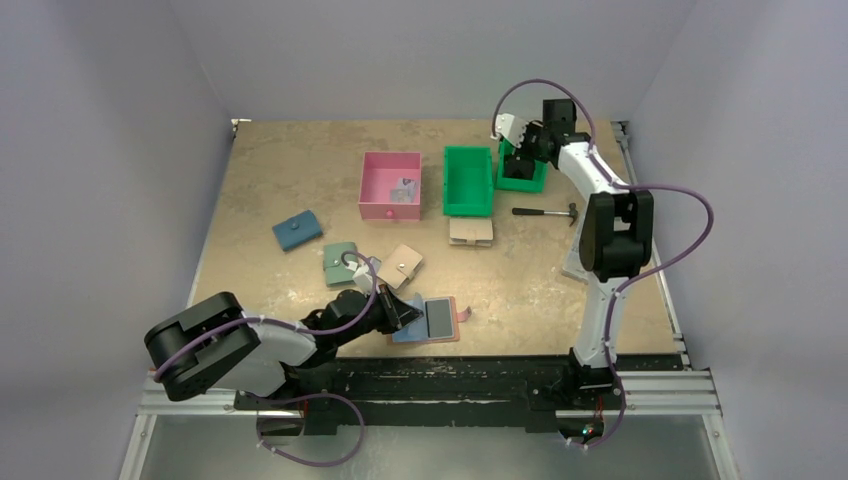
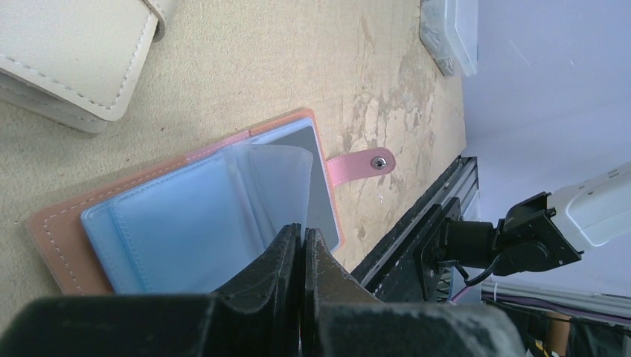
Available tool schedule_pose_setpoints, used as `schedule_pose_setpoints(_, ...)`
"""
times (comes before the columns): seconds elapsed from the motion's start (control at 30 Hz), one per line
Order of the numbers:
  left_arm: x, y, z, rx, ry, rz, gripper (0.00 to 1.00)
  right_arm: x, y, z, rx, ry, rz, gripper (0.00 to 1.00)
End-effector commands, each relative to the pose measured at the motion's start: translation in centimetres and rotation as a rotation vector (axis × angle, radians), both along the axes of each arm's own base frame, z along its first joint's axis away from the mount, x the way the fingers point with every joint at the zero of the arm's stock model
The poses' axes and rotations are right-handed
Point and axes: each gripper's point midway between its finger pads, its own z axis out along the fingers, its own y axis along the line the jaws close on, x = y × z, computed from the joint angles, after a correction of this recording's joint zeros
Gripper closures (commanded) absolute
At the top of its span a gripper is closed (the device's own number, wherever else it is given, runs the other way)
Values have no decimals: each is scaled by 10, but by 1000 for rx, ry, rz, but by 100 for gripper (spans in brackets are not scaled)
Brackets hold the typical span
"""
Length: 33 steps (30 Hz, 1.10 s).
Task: Take the credit cards out of the card holder
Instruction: Place the credit card in the storage box, then move the card holder to the center of the board.
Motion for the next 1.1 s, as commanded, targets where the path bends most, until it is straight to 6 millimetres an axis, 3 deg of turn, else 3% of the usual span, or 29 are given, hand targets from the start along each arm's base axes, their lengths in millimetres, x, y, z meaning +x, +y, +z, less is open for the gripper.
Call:
schedule_pose_setpoints(0.0,8,-3,15,-21,-52,5,100,9,2,5,-33,-27,6,99)
schedule_pose_setpoints(0.13,8,-3,15,-22,-53,7,100,-1,9,-9,-45,39,45,89)
schedule_pose_setpoints(0.27,8,-2,16,-22,-54,6,100,-22,18,-26,-49,165,110,61)
schedule_pose_setpoints(0.33,8,-2,17,-23,-55,6,100,-30,21,-26,-39,197,136,53)
schedule_pose_setpoints(0.47,7,-2,17,-25,-57,5,100,-40,32,-9,24,196,163,49)
schedule_pose_setpoints(0.7,5,-1,21,-44,-60,5,100,-62,53,49,193,174,165,48)
schedule_pose_setpoints(0.87,5,-1,23,-44,-65,1,100,-113,72,72,355,277,179,48)
schedule_pose_setpoints(1.07,5,-3,24,-35,-59,-11,100,-200,102,112,564,314,292,47)
